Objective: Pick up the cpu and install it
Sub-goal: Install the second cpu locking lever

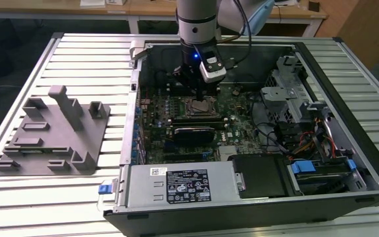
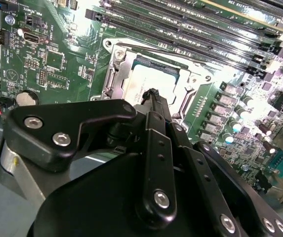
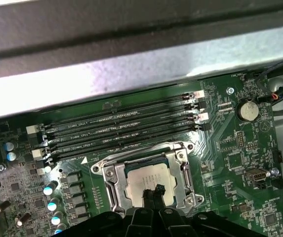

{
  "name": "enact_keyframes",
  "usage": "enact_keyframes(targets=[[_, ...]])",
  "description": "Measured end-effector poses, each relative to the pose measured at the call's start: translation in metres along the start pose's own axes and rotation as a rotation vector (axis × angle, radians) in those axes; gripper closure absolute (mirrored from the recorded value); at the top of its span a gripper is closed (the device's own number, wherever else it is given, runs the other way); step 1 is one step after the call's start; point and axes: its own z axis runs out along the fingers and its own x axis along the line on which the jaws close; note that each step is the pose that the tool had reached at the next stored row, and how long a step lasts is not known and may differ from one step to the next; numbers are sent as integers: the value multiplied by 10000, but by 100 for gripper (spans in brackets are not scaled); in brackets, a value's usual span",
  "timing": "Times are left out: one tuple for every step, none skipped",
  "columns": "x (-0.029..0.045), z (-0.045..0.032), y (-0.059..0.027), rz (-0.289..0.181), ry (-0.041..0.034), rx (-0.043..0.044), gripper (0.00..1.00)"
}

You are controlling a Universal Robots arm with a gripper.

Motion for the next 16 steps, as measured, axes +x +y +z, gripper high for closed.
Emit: enact_keyframes(targets=[[-1, -6, 0, 0, -1, -1, 89], [-2, -13, 0, 1, -2, -5, 89], [-3, -21, 0, 1, -2, -4, 89], [-4, -29, -1, 1, -2, -4, 89], [-4, -36, -1, 1, -2, -5, 89], [-5, -44, -1, 1, -2, -5, 89], [-6, -48, -1, 1, -3, -6, 89], [-6, -48, -1, 1, -3, -7, 89], [-6, -48, -1, 1, -4, -6, 89], [-6, -48, -1, 1, -4, -6, 89], [-6, -48, -1, 0, -4, -5, 89], [-6, -48, -1, 0, -3, -3, 89], [-6, -49, -1, 0, -3, -3, 89], [-6, -49, -3, -1, -2, -1, 89], [-7, -50, -7, -1, -2, 1, 89], [-8, -49, -12, -1, -2, -1, 89]])
